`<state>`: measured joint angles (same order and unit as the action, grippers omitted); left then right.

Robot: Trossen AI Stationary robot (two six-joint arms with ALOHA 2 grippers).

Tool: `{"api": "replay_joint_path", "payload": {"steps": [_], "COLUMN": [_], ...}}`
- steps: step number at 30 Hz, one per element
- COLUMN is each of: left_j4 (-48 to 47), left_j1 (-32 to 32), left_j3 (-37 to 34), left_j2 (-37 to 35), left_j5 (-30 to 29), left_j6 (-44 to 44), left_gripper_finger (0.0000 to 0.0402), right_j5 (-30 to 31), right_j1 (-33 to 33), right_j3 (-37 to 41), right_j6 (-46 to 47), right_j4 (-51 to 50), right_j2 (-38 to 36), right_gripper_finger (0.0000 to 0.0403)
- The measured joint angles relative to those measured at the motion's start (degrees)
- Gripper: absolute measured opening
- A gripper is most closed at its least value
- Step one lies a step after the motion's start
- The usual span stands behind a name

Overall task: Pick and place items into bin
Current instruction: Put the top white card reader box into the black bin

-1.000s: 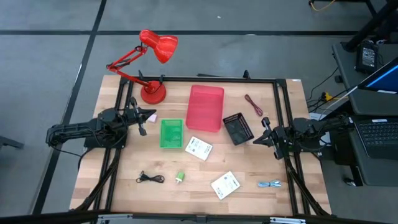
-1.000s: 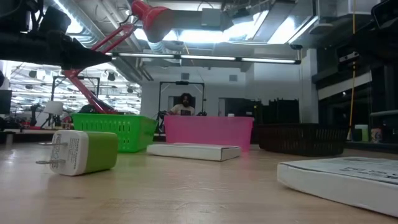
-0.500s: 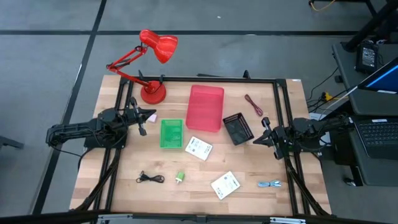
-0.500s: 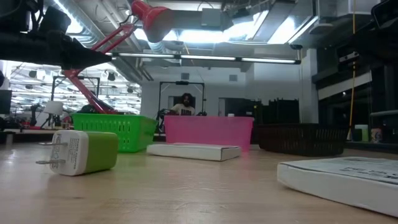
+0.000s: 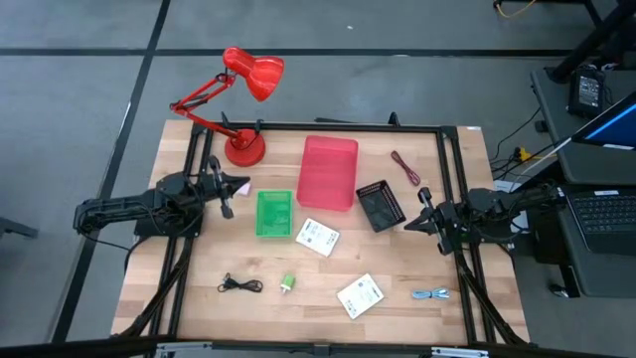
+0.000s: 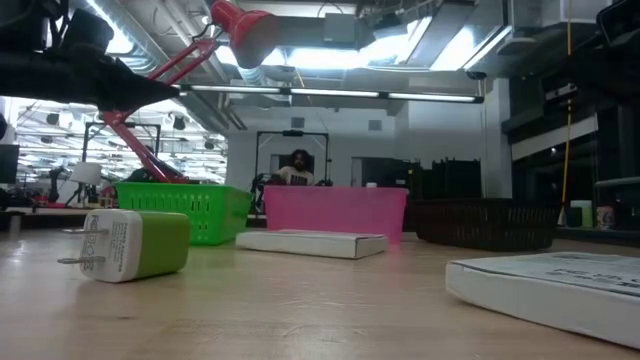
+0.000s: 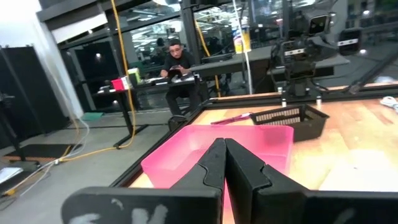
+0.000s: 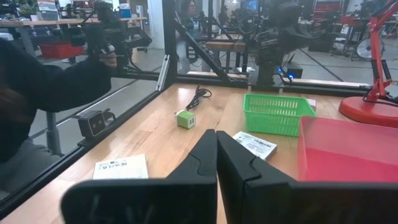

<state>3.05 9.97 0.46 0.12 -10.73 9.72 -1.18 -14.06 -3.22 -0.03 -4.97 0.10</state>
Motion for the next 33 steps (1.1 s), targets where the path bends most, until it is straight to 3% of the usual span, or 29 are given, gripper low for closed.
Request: {"api": "replay_joint_path", "payload": {"steps": [21,29,33], "left_j4": [0.0,0.0,0.0], "left_j1": [0.0,0.0,0.0], "left_j3": [0.0,0.0,0.0], "left_j2": [0.0,0.0,0.0], "left_j5": [9.9,12.9,12.8], "left_j6": [-3.0,-8.4,-10.1], "left_gripper_finger": [0.0003,0.0003,0.0003], "right_j5": [0.6,16.5,19.1], "right_j1": [0.0,0.0,0.0], "right_j3": [0.0,0.0,0.0], "right_j6": [-1.8,-1.8,-3.3], "right_j4": [1.6,3.2,4.5], "right_j2": [0.0,0.0,0.0], "right_gripper_finger": [0.0,0.0,0.0]}}
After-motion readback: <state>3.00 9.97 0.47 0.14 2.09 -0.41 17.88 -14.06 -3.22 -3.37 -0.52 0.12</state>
